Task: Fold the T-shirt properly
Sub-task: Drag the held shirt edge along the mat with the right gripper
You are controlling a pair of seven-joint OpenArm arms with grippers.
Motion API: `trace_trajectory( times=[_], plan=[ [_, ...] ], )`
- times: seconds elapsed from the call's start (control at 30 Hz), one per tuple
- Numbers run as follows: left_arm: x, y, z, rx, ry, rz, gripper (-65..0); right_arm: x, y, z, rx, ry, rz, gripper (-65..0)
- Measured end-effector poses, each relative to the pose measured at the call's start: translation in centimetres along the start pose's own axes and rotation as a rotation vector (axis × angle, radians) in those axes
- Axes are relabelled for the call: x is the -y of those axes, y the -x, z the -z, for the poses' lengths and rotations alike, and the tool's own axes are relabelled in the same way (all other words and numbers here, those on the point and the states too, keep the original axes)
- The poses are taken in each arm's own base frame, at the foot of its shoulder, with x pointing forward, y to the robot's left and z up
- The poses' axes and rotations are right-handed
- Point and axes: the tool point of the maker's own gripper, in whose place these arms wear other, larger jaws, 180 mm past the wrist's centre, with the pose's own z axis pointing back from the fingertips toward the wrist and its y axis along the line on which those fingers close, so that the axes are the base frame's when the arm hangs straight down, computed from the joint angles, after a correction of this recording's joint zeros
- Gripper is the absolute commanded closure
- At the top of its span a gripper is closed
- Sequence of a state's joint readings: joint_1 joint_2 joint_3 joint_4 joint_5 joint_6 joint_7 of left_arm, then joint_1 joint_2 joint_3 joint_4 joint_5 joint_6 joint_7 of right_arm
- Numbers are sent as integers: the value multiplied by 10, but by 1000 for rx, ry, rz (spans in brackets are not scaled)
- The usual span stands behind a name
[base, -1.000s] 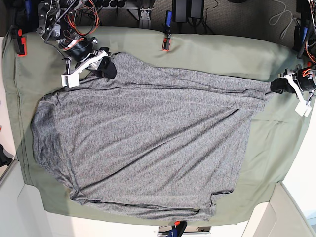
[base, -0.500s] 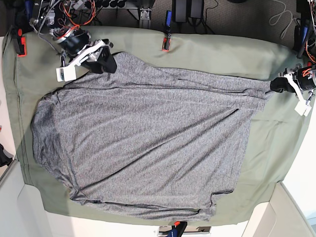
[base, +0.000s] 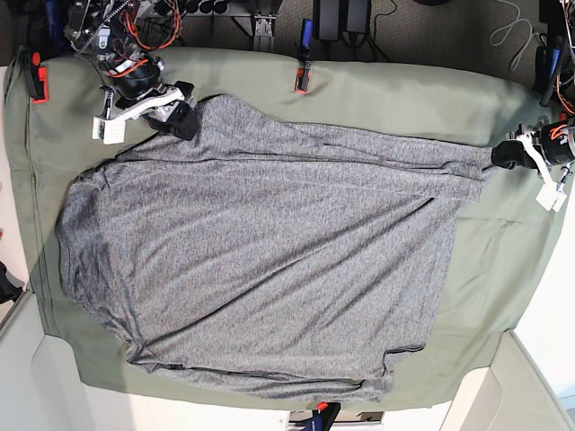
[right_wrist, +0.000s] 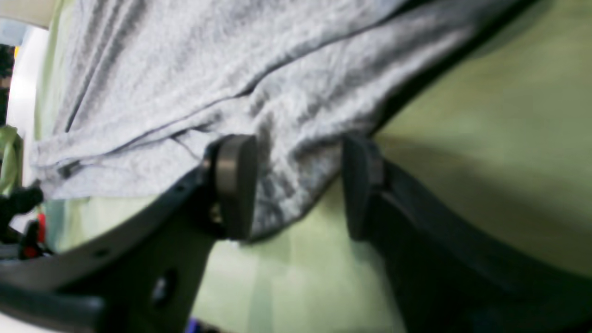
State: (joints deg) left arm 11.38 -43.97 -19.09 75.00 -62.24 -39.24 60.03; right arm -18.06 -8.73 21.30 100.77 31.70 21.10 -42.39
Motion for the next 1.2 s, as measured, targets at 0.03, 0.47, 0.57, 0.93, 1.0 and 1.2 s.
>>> trace_trajectory(
  times=[0.03, 0.47, 0.57, 0.93, 1.0, 1.2],
  plan=[
    [0, 0, 0, -1, 0, 0, -40, 0, 0, 3, -3, -3, 3, -312],
    [0, 2, 0, -8, 0, -1, -40, -5, 2, 9, -35, -34, 26, -310],
    [0, 4, 0, -25, 1, 0, -40, -7, 6, -1, -41, -38, 18, -310],
    [3, 5, 0, -28, 15, -8, -40, 3, 8, -33, -20, 62, -28, -310],
    [3, 5, 0, -28, 16, -8, -40, 6, 5, -31, -16, 85, -36, -310],
    [3, 5, 0, -29, 15, -9, -40, 15, 3, -13, -15, 117, -21, -311]
  ],
)
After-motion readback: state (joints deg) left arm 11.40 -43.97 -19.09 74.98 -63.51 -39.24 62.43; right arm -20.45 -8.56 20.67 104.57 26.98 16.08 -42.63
